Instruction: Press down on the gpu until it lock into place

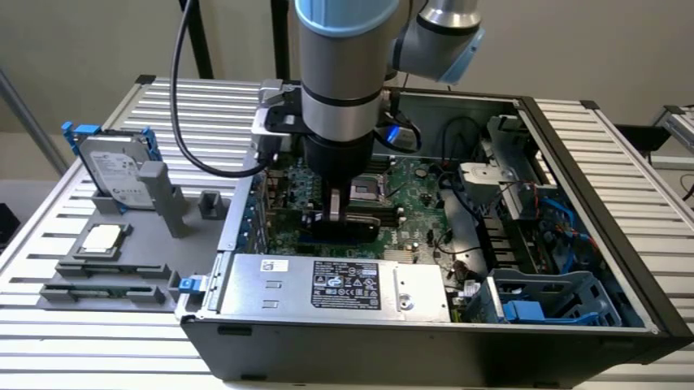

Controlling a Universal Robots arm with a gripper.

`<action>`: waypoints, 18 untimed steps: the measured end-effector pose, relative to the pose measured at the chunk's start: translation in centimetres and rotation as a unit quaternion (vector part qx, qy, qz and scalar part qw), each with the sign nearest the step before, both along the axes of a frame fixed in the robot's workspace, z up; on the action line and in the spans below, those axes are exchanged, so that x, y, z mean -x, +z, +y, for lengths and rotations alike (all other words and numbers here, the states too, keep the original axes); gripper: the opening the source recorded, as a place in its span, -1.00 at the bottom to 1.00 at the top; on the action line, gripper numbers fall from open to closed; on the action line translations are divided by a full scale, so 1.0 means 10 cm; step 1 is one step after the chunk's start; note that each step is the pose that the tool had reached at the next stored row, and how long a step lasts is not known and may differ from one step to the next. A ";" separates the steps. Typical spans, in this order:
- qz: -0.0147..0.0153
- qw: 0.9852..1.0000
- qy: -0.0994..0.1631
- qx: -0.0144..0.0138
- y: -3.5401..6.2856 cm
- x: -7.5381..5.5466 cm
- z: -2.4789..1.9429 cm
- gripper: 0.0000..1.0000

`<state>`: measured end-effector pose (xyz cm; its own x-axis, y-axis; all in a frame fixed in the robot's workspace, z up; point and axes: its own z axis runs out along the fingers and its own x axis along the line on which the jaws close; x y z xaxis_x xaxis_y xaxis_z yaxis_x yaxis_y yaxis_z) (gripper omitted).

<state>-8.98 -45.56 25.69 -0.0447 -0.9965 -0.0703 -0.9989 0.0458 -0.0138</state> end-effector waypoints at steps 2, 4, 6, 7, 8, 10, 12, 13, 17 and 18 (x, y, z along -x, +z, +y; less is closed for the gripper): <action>0.001 1.000 0.000 0.000 -0.010 0.00 0.000 -0.47; 0.001 1.000 0.000 0.000 -0.019 0.00 0.000 -0.47; 0.002 1.000 0.000 0.000 -0.029 -0.01 0.000 -0.47; 0.002 1.000 0.000 0.000 -0.034 -0.01 0.000 -0.47; 0.002 1.000 0.000 0.000 -0.040 -0.01 0.000 -0.47; 0.002 1.000 0.000 0.000 -0.050 -0.01 0.000 -0.47; 0.002 1.000 0.000 0.000 -0.059 -0.01 -0.001 -0.47; 0.002 1.000 0.000 0.000 -0.063 -0.01 -0.001 -0.47; 0.002 1.000 0.000 0.000 -0.073 -0.01 0.000 -0.47; 0.003 1.000 0.000 0.000 -0.073 -0.01 0.000 -0.47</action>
<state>-8.91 -45.56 24.95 -0.0451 -0.9965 -0.0701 -0.9989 0.0458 -0.0088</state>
